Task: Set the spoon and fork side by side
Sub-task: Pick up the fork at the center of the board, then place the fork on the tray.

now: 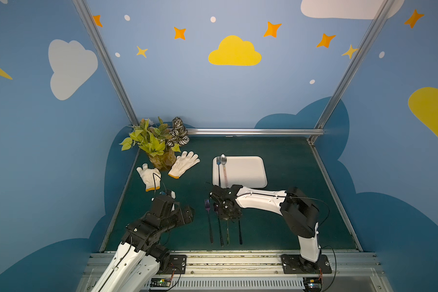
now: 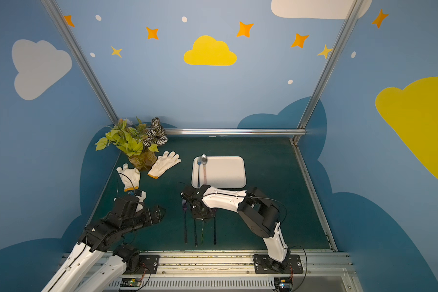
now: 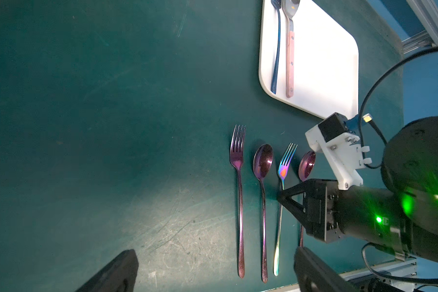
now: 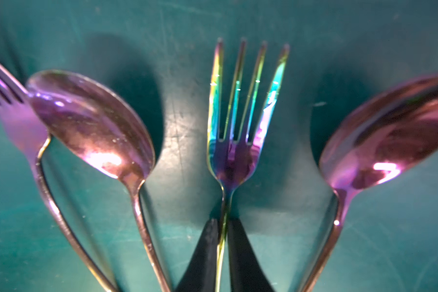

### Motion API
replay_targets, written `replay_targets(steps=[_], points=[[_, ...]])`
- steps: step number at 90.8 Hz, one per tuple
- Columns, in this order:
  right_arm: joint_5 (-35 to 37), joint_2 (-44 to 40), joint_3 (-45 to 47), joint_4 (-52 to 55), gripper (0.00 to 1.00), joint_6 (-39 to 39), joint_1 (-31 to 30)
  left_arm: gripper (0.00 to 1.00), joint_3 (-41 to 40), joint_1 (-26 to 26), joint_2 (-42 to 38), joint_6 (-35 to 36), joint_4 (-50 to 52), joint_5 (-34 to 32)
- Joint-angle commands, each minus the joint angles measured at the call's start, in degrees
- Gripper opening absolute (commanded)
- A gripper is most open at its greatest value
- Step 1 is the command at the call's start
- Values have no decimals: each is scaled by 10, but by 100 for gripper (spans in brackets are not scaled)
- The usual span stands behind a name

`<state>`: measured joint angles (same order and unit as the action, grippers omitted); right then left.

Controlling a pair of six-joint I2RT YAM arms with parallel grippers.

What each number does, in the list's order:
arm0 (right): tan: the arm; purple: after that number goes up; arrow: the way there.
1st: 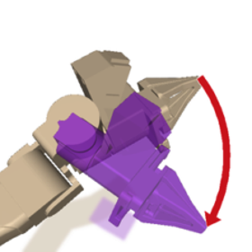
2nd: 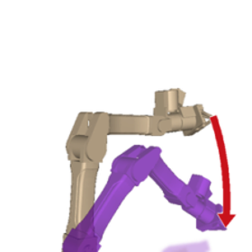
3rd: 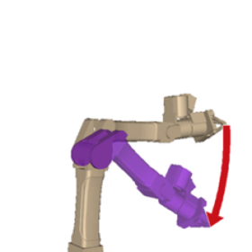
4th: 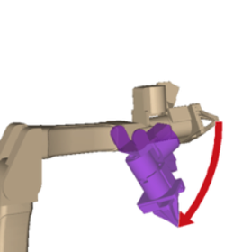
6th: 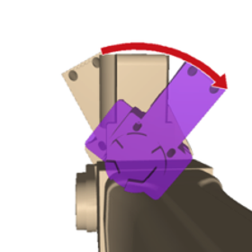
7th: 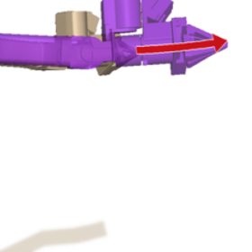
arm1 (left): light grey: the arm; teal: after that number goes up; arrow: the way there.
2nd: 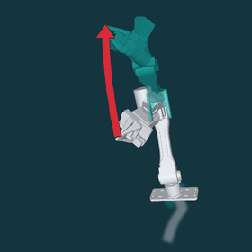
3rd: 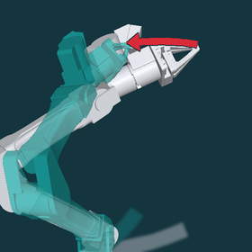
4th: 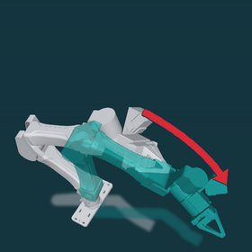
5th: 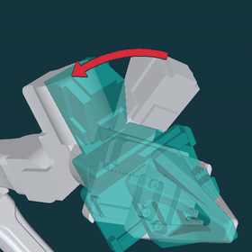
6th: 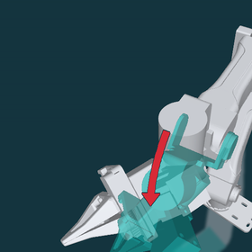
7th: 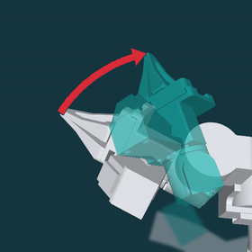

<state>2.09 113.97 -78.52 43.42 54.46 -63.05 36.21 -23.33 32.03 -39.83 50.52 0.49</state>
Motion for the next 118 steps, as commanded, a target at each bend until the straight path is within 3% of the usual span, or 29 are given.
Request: replay_targets(steps=[1, 43, 70, 93, 118], points=[[7, 10, 25, -31, 3, 9, 2, 100, 1, 1, -5, 11, -3, 5], [22, -108, 25, -18, 0, -28, 17, 100, 2, 2, -7, 17, -6, 2], [-5, -167, -35, 59, 0, -140, 137, 100, 3, 2, 5, 28, -13, 12], [-50, -70, -154, 86, 0, -239, 257, 100, 13, 2, 44, 51, -21, 23], [-73, 95, -327, 103, 0, -266, 303, 100, 15, 2, 62, 63, -26, 33]])
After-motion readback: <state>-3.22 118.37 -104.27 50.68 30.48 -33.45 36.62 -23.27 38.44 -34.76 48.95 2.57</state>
